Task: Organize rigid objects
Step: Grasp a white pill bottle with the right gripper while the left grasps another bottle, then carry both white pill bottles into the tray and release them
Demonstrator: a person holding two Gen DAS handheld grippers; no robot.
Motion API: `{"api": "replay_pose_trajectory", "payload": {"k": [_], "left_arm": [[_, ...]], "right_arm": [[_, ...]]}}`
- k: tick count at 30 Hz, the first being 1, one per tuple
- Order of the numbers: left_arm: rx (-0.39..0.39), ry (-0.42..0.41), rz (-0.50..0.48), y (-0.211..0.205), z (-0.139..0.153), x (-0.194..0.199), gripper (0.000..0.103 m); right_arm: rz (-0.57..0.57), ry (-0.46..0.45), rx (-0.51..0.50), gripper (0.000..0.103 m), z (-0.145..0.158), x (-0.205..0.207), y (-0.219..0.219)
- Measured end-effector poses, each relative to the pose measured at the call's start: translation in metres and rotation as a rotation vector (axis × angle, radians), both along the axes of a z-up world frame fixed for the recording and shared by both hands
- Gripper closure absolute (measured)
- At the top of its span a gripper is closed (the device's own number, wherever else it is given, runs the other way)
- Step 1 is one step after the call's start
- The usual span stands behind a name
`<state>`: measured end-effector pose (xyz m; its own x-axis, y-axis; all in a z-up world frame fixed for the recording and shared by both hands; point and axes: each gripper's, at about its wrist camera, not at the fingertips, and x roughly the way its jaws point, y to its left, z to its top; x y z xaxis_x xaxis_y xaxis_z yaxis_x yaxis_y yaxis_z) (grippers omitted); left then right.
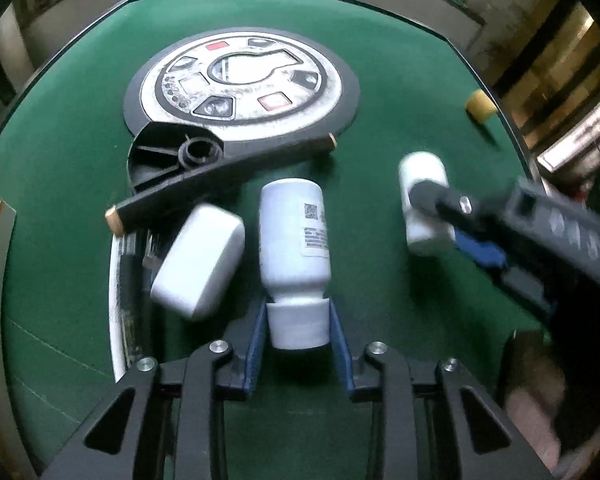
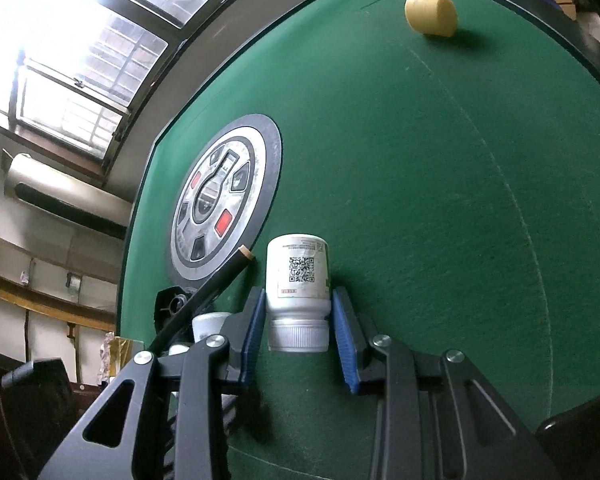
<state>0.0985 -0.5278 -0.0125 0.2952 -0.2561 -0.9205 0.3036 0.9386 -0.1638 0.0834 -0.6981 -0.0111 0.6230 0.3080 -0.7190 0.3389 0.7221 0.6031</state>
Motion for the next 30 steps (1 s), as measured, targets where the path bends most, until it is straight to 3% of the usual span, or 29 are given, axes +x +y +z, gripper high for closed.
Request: {"api": "replay_pose_trajectory", "payload": {"k": [6,11,16,21,25,30], "left_arm": [[-0.023,0.027,-0.051,0.029,0.0,-0.045,0.071],[-0.059,0.011,-0.045,0.042,0.003,-0.046,0.071],[-0.059,-0.031,-0.068,0.044,0.006,-0.052,0.072],[-0.089,-0.001,-0.104,0.054,0.004,-0.074,0.072],[-0.15,0.043,-0.121,0.064,-0.002,-0.083,0.072],[-0.218,0.048,-0.108,0.086,0.011,-0.09,0.072]], "right_arm": [[0.021,-0.023,-0.019,0.071,0.003,0.001,0.006],[0.064,-0.077,-0.061,0.071,0.008,0.001,0.018],[0.038,-0.139,-0.007,0.071,0.018,-0.046,0.023],[0.027,-0.129,0.019,0.071,0.014,-0.097,0.032],[0.034,-0.113,-0.005,0.071,0.013,-0.116,0.043],[0.051,-0.102,-0.001,0.071,0.014,-0.12,0.06]]}}
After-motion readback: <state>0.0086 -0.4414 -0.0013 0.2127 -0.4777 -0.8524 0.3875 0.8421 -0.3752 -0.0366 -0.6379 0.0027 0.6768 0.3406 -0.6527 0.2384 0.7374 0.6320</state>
